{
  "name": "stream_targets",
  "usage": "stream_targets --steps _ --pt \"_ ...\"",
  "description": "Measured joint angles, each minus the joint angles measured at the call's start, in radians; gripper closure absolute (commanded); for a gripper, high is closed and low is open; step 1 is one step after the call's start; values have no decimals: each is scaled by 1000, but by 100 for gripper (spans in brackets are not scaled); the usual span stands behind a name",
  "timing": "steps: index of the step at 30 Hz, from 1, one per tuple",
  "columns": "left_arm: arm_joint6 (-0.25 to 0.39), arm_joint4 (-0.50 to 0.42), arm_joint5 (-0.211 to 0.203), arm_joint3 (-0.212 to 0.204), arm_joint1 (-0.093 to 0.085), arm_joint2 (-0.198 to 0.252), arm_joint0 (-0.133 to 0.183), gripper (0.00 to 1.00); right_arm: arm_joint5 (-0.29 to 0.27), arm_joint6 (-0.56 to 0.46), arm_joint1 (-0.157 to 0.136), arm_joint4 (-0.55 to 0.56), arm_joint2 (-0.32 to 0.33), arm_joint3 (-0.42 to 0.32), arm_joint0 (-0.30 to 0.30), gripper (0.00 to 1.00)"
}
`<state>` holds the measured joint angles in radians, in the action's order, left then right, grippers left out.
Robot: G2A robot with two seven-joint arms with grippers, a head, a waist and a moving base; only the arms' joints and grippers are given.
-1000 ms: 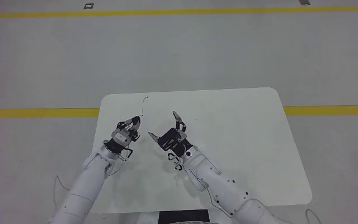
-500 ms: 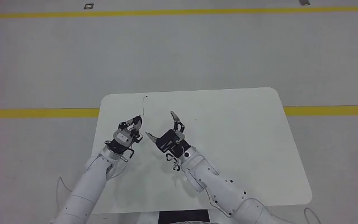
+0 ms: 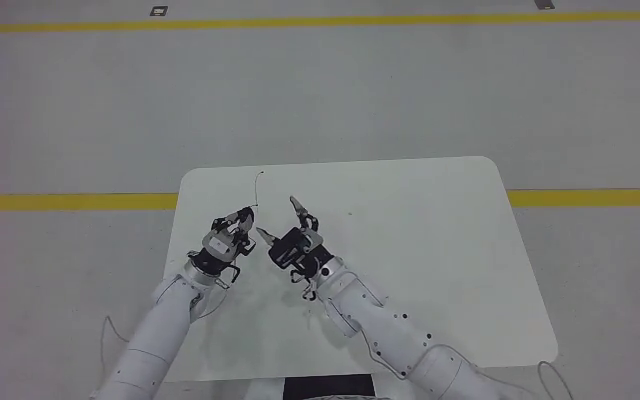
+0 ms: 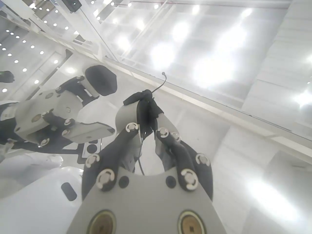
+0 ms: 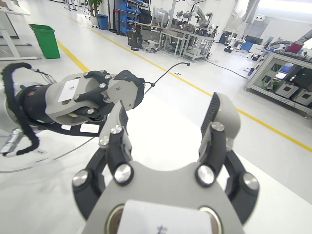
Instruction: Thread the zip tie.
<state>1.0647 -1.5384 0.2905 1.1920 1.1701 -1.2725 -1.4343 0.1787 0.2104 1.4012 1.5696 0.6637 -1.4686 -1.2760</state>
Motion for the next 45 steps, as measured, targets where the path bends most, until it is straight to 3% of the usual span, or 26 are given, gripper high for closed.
stream_targets --steps 3,18,24,45 --pt "0 0 0 0 0 0 0 100 -1 -2 5 0 1 3 -1 81" --pt "0 0 0 0 0 0 0 100 -23 -7 33 0 -18 31 19 83" --pt "0 0 0 0 0 0 0 100 -27 -5 48 0 -27 55 35 89" --pt "0 0 0 0 0 0 0 100 -17 -5 74 0 -28 100 56 85"
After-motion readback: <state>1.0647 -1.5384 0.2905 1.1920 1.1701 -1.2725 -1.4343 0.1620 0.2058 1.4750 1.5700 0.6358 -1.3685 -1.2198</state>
